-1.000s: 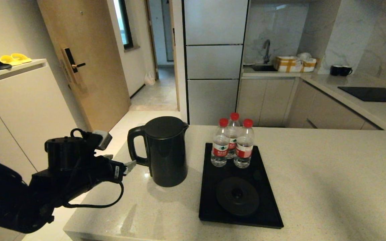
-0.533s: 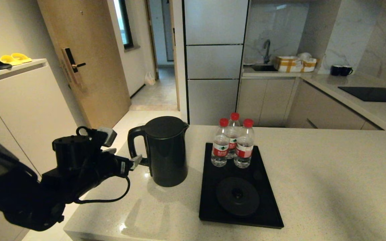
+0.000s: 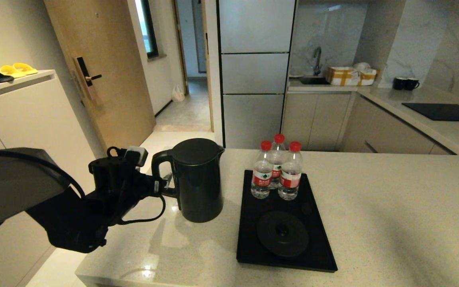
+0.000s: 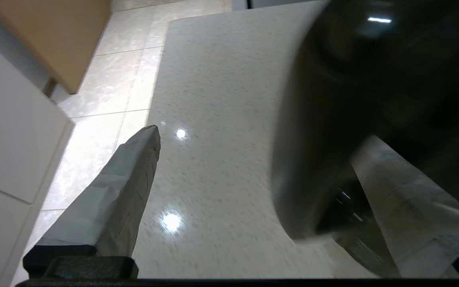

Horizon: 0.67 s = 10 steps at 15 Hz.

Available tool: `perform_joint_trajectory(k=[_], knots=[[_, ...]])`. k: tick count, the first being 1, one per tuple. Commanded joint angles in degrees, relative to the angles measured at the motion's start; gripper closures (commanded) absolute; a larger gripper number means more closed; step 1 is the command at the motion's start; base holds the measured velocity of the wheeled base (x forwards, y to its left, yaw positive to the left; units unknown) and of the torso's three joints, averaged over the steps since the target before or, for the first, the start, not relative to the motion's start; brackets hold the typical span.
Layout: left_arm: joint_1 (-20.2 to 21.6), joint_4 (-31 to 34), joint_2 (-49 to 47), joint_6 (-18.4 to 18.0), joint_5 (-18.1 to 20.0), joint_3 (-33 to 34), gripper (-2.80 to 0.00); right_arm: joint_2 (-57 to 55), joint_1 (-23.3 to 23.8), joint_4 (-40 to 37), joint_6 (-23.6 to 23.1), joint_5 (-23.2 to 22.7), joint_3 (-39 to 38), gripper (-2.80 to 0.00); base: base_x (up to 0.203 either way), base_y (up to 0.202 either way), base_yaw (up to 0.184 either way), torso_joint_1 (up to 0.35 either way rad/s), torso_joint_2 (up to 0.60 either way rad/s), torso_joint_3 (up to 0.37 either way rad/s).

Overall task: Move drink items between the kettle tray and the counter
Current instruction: Return the kettle to its original position

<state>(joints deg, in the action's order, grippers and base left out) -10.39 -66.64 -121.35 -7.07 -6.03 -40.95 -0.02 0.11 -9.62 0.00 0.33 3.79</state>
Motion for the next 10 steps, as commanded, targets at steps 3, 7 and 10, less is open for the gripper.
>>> perform_joint_trajectory(k=[3, 7, 10], knots=[[0.02, -0.35, -3.88, -0.14, -0.5, -3.27, -2.8, 0.02, -0.02, -0.05, 0.0, 0.02, -0.01, 0.0, 0.0, 0.0, 0.0, 0.0, 0.0, 0.0], [-0.07, -0.04, -4.63, -0.14, -0.52, -4.98, -2.8, 0.02, -0.02, -0.05, 0.0, 0.02, -0.01, 0.0, 0.0, 0.0, 0.0, 0.0, 0.0, 0.0], [-0.07, 0.11, -5.21, -0.14, -0.65, -6.68, 0.0, 0.02, -0.02, -0.05, 0.0, 0.02, -0.01, 0.0, 0.0, 0.0, 0.0, 0.0, 0.0, 0.0]])
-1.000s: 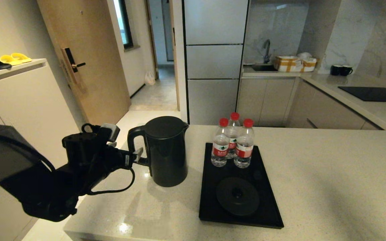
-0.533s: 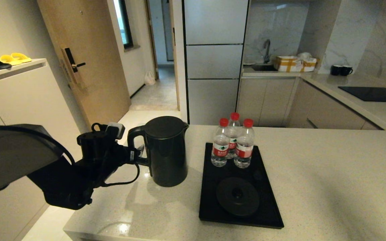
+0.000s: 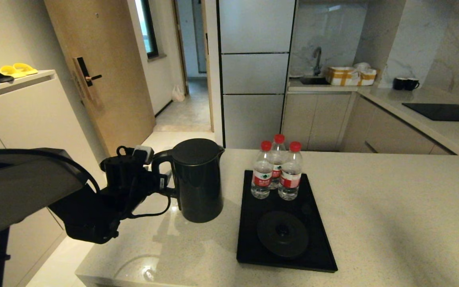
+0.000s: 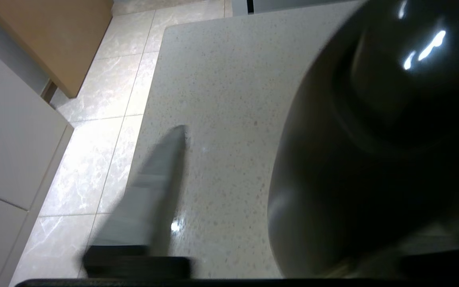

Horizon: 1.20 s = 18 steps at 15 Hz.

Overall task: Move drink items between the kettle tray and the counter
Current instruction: Return the kettle to its original position

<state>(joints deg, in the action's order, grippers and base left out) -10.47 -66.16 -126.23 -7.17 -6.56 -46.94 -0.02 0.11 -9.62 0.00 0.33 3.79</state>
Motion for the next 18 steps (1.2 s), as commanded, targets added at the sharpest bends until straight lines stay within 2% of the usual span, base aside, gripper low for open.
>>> perform_joint_trajectory(k=[1, 12, 15, 18], knots=[[0.01, -0.31, -0.26, -0.04, -0.12, -0.98, 0.0, 0.02, -0.02, -0.05, 0.0, 0.02, -0.01, 0.0, 0.0, 0.0, 0.0, 0.0, 0.0, 0.0], [-1.02, -0.9, 0.97, 0.81, 0.05, 0.25, 0.0, 0.02, -0.02, -0.05, 0.0, 0.02, -0.01, 0.0, 0.0, 0.0, 0.0, 0.0, 0.0, 0.0], [-2.22, 0.15, 6.47, 4.86, 0.11, 1.2, 0.0, 0.02, -0.02, -0.05, 0.0, 0.02, -0.01, 0.0, 0.0, 0.0, 0.0, 0.0, 0.0, 0.0], [-3.34, 2.69, 11.71, 6.89, 0.56, 2.54, 0.0, 0.02, -0.02, -0.05, 0.0, 0.02, -0.01, 0.0, 0.0, 0.0, 0.0, 0.0, 0.0, 0.0]])
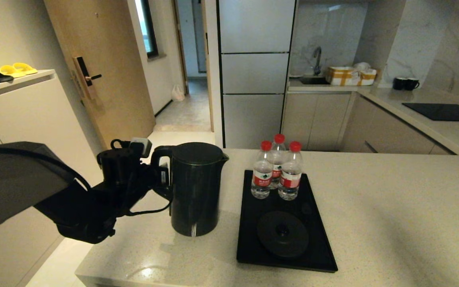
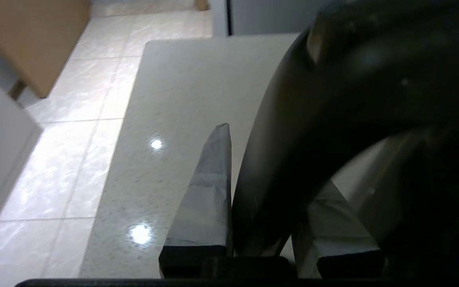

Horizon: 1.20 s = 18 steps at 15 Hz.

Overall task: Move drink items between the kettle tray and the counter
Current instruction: Return the kettle to its original position

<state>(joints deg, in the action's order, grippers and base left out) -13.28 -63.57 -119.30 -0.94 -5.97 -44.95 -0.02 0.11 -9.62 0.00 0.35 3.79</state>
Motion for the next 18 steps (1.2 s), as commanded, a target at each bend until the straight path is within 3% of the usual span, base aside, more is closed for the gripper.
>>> perform_joint_trajectory(k=[1, 6, 9, 16, 18], knots=[[-0.74, 1.66, 6.02, 1.47, 0.13, 0.56, 0.0, 0.02, -0.02, -0.05, 0.0, 0.0, -0.01, 0.0, 0.0, 0.0, 0.0, 0.0, 0.0, 0.0], [-1.36, 7.87, 12.94, 5.95, 0.22, 0.27, 0.0, 0.02, -0.02, -0.05, 0.0, 0.0, -0.01, 0.0, 0.0, 0.0, 0.0, 0.0, 0.0, 0.0], [-4.18, 14.57, 17.9, 9.5, 1.43, 0.06, 0.0, 0.02, -0.02, -0.05, 0.0, 0.0, -0.01, 0.0, 0.0, 0.0, 0.0, 0.0, 0.0, 0.0], [-19.35, 16.86, 17.03, 11.32, 1.58, 0.27, 0.0, 0.02, -0.02, -0.05, 0.0, 0.0, -0.01, 0.0, 0.0, 0.0, 0.0, 0.0, 0.0, 0.0], [-20.69, 16.42, 15.42, 11.18, 0.26, -0.13, 0.0, 0.02, -0.02, -0.05, 0.0, 0.0, -0.01, 0.0, 0.0, 0.0, 0.0, 0.0, 0.0, 0.0]])
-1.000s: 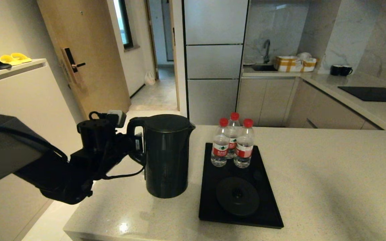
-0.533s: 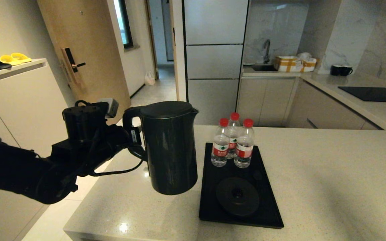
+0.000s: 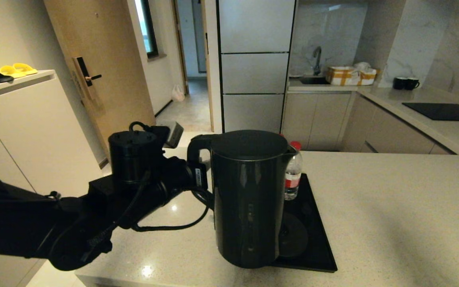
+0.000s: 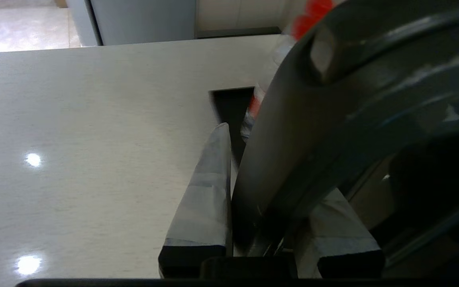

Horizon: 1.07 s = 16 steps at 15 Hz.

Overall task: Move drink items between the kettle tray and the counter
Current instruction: Return the kettle to its original position

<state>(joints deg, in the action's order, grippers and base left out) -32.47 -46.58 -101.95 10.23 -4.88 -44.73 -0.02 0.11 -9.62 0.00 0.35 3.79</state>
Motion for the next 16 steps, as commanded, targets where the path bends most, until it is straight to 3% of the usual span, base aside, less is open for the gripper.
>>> perform_joint_trajectory(k=[1, 8, 12, 16], knots=[[-2.95, -1.37, -4.82, -0.13, -1.82, -0.82, 0.0, 0.02, -0.02, -0.05, 0.0, 0.0, -0.01, 0.0, 0.0, 0.0, 0.0, 0.0, 0.0, 0.0], [-9.51, -7.76, -13.78, -1.65, -6.14, -1.93, 0.0, 0.02, -0.02, -0.05, 0.0, 0.0, -0.01, 0.0, 0.0, 0.0, 0.0, 0.0, 0.0, 0.0], [-10.07, -10.11, -16.0, -2.5, -6.19, -2.21, 0.0, 0.02, -0.02, -0.05, 0.0, 0.0, -0.01, 0.0, 0.0, 0.0, 0.0, 0.0, 0.0, 0.0], [-11.85, -10.24, -21.59, -3.28, -8.06, -8.78, 0.0, 0.02, -0.02, -0.05, 0.0, 0.0, -0.01, 0.0, 0.0, 0.0, 0.0, 0.0, 0.0, 0.0]])
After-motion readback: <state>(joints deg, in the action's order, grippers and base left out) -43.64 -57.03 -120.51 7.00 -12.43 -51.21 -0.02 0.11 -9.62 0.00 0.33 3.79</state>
